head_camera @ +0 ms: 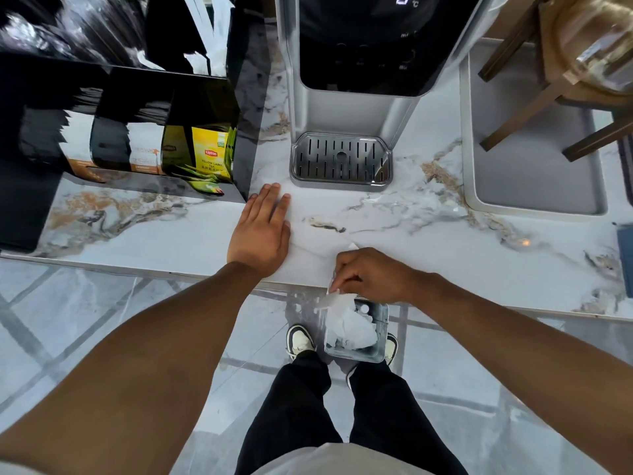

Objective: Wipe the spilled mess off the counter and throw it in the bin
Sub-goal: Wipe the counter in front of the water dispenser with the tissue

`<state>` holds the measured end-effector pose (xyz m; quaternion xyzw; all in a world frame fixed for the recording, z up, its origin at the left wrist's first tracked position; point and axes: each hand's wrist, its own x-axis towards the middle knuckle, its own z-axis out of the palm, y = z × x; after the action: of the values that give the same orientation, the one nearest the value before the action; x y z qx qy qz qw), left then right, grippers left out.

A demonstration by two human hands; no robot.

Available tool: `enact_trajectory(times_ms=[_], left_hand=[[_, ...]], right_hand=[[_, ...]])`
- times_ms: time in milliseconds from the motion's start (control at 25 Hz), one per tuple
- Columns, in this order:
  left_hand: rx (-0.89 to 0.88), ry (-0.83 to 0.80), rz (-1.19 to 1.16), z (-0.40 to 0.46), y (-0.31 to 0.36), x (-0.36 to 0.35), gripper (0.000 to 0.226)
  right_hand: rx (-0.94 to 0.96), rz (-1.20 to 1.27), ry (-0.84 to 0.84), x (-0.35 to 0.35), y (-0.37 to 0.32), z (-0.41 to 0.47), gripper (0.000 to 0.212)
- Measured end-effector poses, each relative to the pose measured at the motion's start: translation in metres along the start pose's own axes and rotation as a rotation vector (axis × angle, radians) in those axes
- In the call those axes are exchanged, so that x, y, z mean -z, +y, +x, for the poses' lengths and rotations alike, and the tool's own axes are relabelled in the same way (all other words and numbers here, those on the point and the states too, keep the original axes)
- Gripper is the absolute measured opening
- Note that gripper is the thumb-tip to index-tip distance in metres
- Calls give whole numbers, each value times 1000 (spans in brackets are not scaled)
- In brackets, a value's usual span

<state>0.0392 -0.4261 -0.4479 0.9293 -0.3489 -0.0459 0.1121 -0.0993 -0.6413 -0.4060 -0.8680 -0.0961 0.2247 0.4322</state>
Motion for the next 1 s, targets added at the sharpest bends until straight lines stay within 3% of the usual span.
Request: enact_trajectory(times_ms=[40, 120, 240, 440, 640, 680, 840, 920, 1000], left_hand=[[5, 1, 2, 0, 0, 0, 55], [3, 7, -2, -1, 0, 0, 55], [0, 9, -2, -1, 2, 1, 56], [12, 9, 5, 0, 2, 0, 56], [8, 9, 14, 0, 2, -1, 56], [6, 7, 15, 0, 3, -1, 56], [7, 3, 23, 0, 3, -1, 57], [3, 7, 25, 0, 2, -1, 56], [-4, 7, 36, -1, 2, -1, 55]], right_hand=[[-72, 88, 45, 8, 1, -7, 14], [-185, 218, 313, 24, 10, -10, 14], [-301, 9, 729, 43, 33, 3, 15], [-201, -75, 738, 2, 37, -21, 20], [-131, -12, 440, -28, 25, -70, 19], [-153, -21, 477, -22, 25, -73, 19], [-467, -108, 975, 35, 53, -69, 20], [-652, -118, 1032, 47, 67, -65, 22], [-685, -107, 1054, 34, 69, -60, 23]])
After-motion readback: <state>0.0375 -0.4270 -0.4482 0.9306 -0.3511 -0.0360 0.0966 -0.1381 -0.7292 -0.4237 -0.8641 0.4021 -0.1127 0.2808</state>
